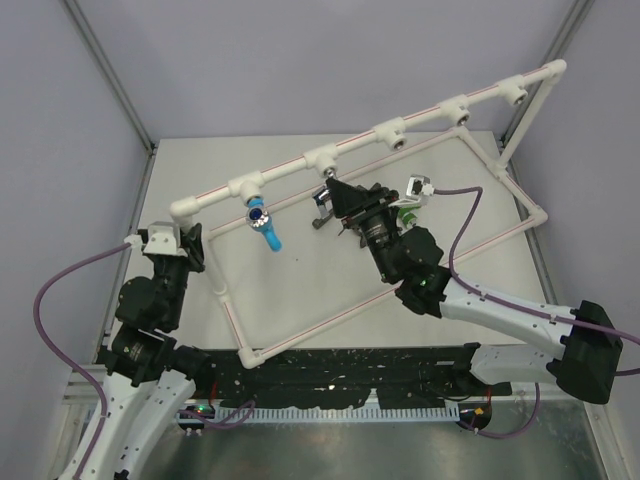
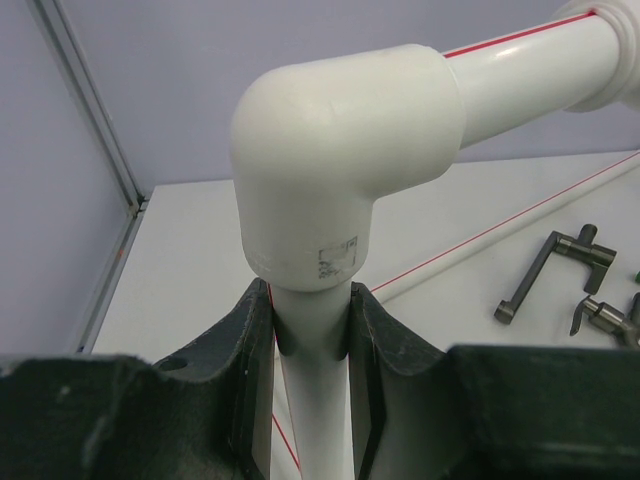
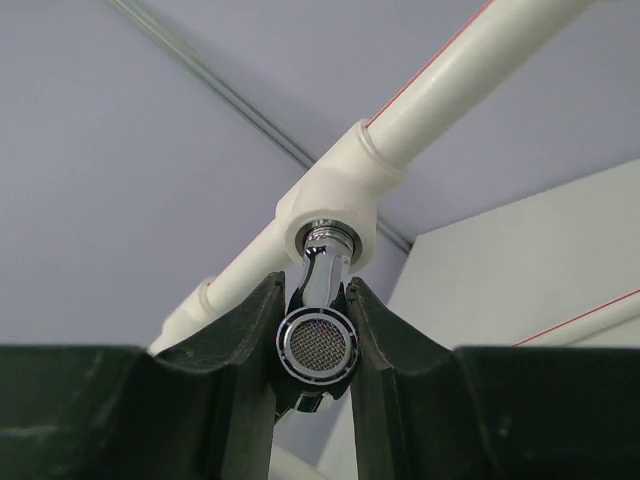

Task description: Install the water faucets

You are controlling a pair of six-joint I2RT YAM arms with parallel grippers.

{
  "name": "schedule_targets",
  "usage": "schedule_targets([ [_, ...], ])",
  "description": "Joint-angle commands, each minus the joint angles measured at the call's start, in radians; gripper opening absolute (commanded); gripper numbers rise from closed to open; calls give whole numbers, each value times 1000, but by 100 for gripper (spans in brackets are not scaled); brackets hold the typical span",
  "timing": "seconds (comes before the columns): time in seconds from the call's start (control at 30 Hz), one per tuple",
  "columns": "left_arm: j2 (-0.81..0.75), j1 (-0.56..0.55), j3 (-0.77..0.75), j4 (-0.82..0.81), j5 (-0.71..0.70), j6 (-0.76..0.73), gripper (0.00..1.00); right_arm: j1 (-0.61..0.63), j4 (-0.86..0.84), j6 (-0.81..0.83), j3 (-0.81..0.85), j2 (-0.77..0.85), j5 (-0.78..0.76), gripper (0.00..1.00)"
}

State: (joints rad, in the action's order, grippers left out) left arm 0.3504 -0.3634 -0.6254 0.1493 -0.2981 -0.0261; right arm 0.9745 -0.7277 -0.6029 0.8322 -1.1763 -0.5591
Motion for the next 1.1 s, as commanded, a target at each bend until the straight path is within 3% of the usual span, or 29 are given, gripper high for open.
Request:
schedule_targets([
  [0.0,4,4,3,62,-4,-35,0,0,4,-454,-30,13,-159,16],
  [0.03,4,4,4,61,-4,-37,0,0,-5,-434,-30,20,-159,19],
  [0.13,2,6,4,61,-4,-37,0,-3,-30,-199,-27,55,-115,46],
  [0.27,1,4,4,61,-4,-37,0,-5,-30,174,-18,115,-7,63],
  [0.43,4,4,1,61,-3,-34,0,-8,152,674,54,196,161,67],
  [0.57,5,4,3,62,-3,-35,0,-7,393,1085,140,247,393,67],
  [0.73,7,3,3,62,-3,-35,0,-5,707,1504,254,257,531,67],
  [0.87,9,4,3,62,-3,-34,0,0,868,1687,333,242,610,66],
  [1.07,12,4,1,62,-4,-37,0,29,1024,1847,433,165,565,64],
])
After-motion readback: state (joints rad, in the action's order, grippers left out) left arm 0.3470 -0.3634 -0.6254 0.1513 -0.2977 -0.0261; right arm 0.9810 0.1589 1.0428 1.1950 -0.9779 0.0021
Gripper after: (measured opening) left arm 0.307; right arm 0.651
